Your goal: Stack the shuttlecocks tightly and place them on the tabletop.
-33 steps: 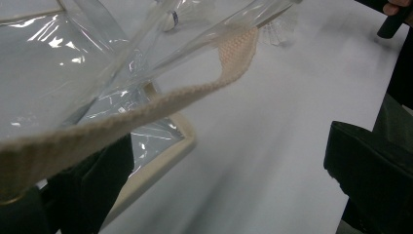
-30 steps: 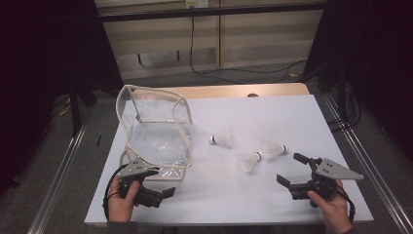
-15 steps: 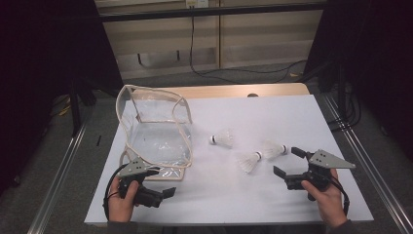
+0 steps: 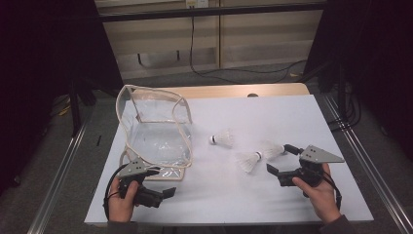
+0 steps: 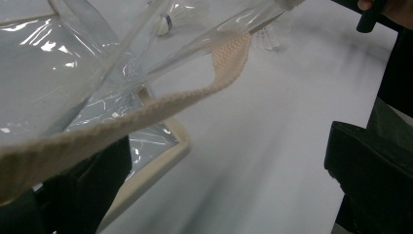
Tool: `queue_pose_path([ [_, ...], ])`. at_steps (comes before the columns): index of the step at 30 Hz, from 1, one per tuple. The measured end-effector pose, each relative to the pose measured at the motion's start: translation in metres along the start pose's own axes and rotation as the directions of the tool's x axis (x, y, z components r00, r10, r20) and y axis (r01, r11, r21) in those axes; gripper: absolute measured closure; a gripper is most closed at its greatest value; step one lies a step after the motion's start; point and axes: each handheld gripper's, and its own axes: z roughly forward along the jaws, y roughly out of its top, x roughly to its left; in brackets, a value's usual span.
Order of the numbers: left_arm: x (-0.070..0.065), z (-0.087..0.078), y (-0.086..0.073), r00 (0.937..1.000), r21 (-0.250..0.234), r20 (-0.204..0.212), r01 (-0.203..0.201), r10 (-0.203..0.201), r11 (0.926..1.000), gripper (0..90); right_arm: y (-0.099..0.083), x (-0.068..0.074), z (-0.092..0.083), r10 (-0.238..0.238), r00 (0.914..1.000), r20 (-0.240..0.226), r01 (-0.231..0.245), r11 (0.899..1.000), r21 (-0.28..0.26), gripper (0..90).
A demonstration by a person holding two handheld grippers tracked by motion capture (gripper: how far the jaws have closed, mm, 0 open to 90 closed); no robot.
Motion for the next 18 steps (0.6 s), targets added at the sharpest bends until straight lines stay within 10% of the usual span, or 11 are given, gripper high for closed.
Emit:
queue_pose_path([
  [18,0.001,0.000,0.000,0.9999,-0.007,0.016,-0.004,0.004,1.0000,3.1,0.019,0.007,0.016,0.010,0.9998,-0.016,-0.009,0.999,0.044,1.8],
])
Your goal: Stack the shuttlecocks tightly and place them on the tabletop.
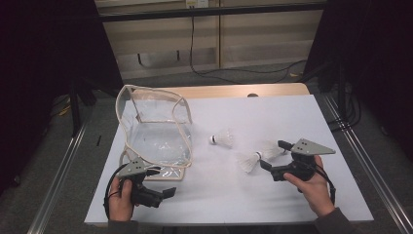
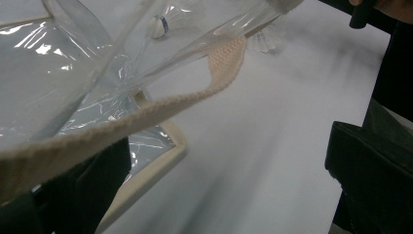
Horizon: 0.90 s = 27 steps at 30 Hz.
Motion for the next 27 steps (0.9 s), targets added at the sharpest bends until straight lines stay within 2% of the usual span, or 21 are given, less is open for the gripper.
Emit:
queue_pose_path([
  [19,-0.002,0.000,-0.001,0.9999,0.001,0.003,-0.011,0.011,0.9999,3.1,0.015,0.010,0.015,-0.024,0.9993,-0.028,0.026,0.998,0.056,5.4],
  [27,-0.002,-0.001,-0.002,0.9999,-0.001,0.008,-0.008,0.008,1.0000,3.1,0.019,0.017,0.024,-0.050,0.9971,-0.057,0.056,0.994,0.099,11.9],
])
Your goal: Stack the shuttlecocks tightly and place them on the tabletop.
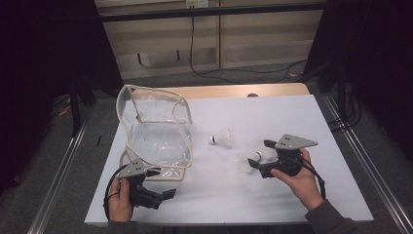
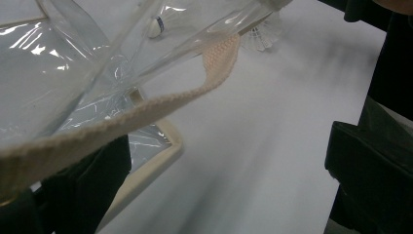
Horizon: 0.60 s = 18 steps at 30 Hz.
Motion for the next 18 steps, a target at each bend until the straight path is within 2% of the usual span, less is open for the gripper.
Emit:
queue_pose_path([
  [4,0.000,0.000,0.000,1.0000,-0.001,0.003,0.002,-0.002,1.0000,3.1,0.000,0.002,0.007,-0.010,0.9999,-0.003,0.010,0.999,0.030,14.6],
  [15,0.000,-0.001,0.000,1.0000,-0.004,0.003,-0.007,0.007,1.0000,3.1,-0.004,0.002,0.026,-0.041,0.9985,0.035,0.036,0.992,0.120,26.8],
  [18,0.000,-0.001,0.000,1.0000,-0.005,0.003,-0.007,0.007,1.0000,3.1,-0.005,0.002,0.030,-0.046,0.9981,0.042,0.040,0.991,0.130,30.2],
])
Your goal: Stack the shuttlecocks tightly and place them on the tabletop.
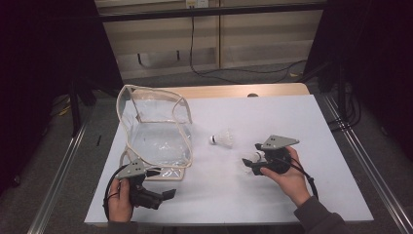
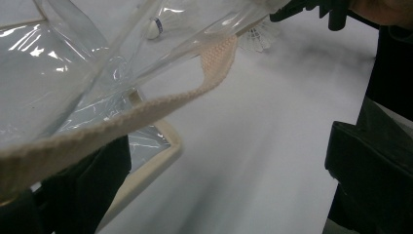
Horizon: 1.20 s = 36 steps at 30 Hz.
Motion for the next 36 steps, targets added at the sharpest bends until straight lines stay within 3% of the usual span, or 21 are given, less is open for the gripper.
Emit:
queue_pose_path([
  [8,0.0002,0.0001,0.0003,1.0000,0.000,-0.001,-0.003,0.003,1.0000,3.1,-0.0005,-0.0011,0.0030,0.000,1.0000,0.003,0.000,1.000,0.010,36.5],
  [19,-0.0001,0.0006,0.0004,1.0000,0.003,0.001,-0.002,0.002,1.0000,3.0,-0.0010,-0.0012,0.0040,0.007,1.0000,-0.007,-0.007,1.000,0.019,38.7],
  [26,0.0003,0.0003,0.0001,0.9999,-0.006,0.010,0.000,0.000,1.0000,3.1,-0.0027,0.0032,0.0087,-0.011,0.9997,-0.022,0.012,0.999,0.038,40.3],
  [36,0.0002,0.0004,0.0002,1.0000,-0.003,0.009,-0.001,0.001,1.0000,3.0,-0.0037,0.0013,0.0070,-0.021,0.9997,-0.015,0.022,0.999,0.043,59.6],
])
